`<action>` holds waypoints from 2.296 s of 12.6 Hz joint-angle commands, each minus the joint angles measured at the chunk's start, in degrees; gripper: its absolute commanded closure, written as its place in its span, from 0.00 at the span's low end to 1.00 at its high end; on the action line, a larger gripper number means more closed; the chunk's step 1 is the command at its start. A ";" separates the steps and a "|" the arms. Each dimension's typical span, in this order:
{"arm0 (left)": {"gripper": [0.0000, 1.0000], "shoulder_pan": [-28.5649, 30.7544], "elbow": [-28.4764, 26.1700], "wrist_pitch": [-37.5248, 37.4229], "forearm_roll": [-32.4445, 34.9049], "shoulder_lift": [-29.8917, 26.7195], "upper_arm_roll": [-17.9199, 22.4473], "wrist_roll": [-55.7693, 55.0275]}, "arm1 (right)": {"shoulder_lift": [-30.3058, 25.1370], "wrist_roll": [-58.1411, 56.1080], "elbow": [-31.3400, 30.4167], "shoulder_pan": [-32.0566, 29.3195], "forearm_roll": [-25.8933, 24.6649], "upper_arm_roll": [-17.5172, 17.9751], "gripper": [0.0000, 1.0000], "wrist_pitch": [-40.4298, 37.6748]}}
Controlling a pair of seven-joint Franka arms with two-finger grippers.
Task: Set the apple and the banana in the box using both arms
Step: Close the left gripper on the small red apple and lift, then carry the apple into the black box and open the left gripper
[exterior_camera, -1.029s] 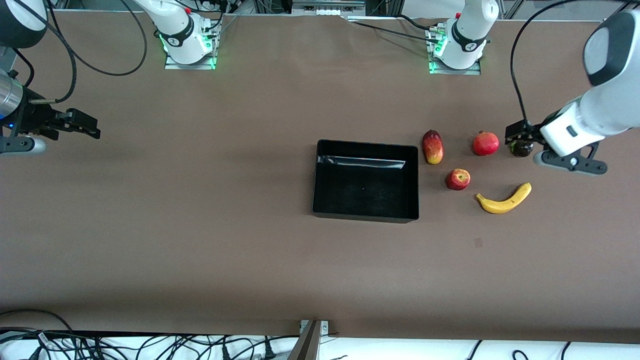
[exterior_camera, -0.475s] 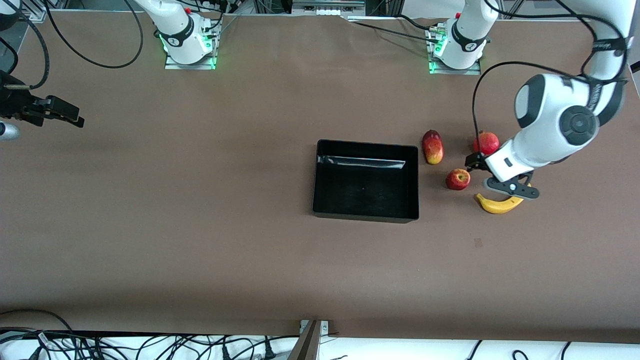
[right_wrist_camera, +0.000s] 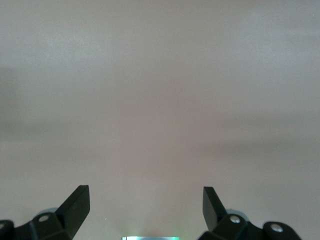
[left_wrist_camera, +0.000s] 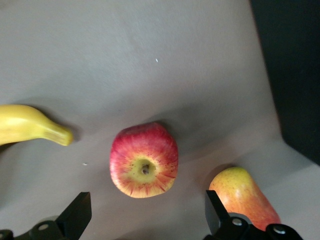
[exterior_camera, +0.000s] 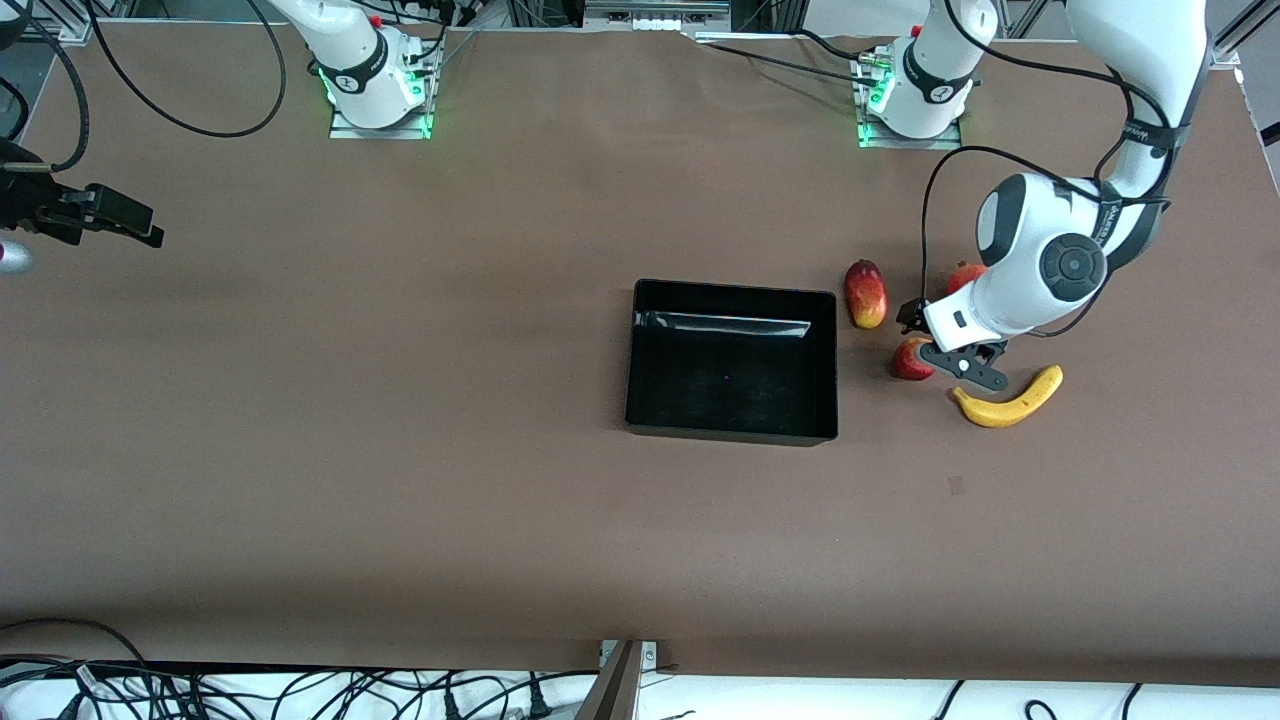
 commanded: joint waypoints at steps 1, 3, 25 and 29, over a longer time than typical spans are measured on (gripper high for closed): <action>0.00 -0.61 -1.33 4.34 -0.47 1.95 0.44 3.42 | 0.44 -0.41 1.49 -0.55 -0.30 0.36 0.00 -1.38; 0.00 -0.88 -1.33 5.84 -0.38 2.92 0.44 4.13 | 0.44 -0.49 1.49 -0.55 -0.30 0.27 0.00 -1.38; 1.00 -21.93 8.49 -3.38 -10.48 -3.78 0.18 -22.61 | 0.35 -0.41 1.49 -0.64 0.13 0.18 0.00 -3.41; 1.00 -32.50 22.02 -2.41 -10.31 9.14 0.26 -39.98 | 0.18 -0.49 1.49 -0.82 0.22 0.09 0.00 -3.93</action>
